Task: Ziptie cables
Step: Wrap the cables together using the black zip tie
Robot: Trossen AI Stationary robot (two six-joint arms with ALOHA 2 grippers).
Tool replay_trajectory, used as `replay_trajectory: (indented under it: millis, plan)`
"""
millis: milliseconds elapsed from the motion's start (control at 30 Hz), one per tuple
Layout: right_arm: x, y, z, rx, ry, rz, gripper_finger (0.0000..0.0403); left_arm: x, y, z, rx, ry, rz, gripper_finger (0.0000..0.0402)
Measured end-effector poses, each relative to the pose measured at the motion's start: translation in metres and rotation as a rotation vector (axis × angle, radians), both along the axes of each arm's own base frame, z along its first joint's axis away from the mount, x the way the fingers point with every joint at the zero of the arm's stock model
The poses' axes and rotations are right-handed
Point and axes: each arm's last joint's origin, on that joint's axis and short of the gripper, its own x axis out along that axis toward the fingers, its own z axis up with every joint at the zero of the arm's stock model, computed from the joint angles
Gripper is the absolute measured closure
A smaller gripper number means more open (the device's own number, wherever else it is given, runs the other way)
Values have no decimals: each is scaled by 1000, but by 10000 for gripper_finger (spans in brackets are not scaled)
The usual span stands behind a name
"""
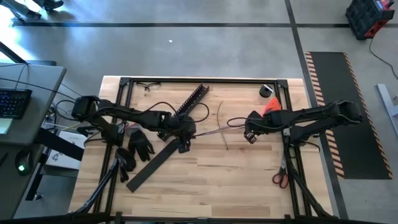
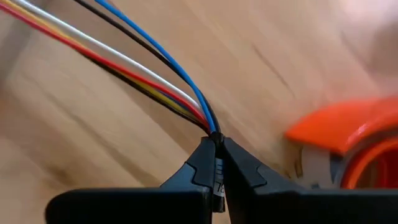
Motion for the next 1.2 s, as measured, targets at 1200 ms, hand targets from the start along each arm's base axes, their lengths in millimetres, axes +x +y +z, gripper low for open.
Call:
replay_trajectory:
  millis: [1200]
  plan:
    - [16, -13, -50, -29, 400, 110, 251, 21, 52, -43, 46, 275, 115, 253]
